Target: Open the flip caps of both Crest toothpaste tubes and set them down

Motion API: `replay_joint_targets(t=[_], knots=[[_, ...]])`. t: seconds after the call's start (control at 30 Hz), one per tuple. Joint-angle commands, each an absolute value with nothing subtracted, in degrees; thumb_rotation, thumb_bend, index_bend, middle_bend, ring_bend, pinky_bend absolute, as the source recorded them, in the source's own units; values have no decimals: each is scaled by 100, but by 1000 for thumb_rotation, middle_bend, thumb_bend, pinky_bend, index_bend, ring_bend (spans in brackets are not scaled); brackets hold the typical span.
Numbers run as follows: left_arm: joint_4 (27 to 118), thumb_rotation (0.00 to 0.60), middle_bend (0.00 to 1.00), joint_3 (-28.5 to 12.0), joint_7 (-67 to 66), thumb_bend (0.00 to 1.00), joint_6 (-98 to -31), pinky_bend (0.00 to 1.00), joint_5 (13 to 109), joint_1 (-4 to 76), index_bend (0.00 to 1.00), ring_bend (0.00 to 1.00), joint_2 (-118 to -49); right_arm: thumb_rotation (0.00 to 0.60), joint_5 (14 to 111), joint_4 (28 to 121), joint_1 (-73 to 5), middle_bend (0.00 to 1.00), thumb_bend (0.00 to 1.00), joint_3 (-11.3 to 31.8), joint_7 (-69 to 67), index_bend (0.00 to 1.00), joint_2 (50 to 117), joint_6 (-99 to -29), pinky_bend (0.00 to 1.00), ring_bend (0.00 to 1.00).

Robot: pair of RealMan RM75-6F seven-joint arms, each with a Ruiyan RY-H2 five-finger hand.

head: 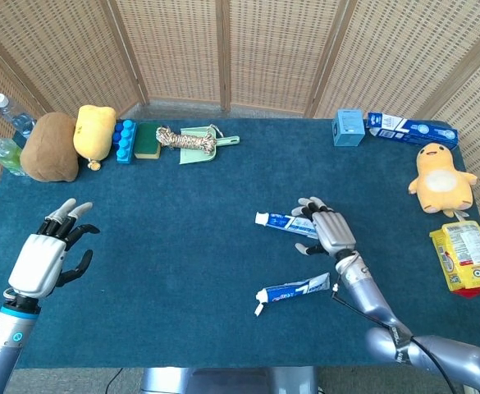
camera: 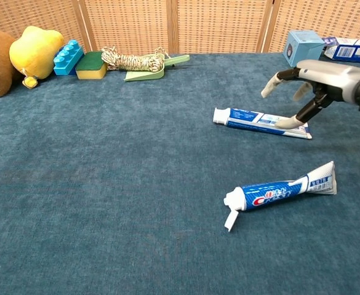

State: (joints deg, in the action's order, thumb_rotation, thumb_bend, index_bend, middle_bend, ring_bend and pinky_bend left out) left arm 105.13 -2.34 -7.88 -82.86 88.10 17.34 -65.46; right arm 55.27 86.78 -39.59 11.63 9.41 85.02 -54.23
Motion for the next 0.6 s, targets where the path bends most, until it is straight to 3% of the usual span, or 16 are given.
replay_joint_targets(t=[0.03,0.6], knots=[[10484,600,133,-246,-778,416,-8257,129,8819,1731,336,38,-6563,582,5099,8436,-4158,131,264,1210,1462,244,8722,-5358,233,39],[10360,600,123,-314,-647,417,-8173,125,8875,1703,334,31,-6619,583,4121,7896,-4523,131,265,1245,2877,281,9225,-5751,233,36]])
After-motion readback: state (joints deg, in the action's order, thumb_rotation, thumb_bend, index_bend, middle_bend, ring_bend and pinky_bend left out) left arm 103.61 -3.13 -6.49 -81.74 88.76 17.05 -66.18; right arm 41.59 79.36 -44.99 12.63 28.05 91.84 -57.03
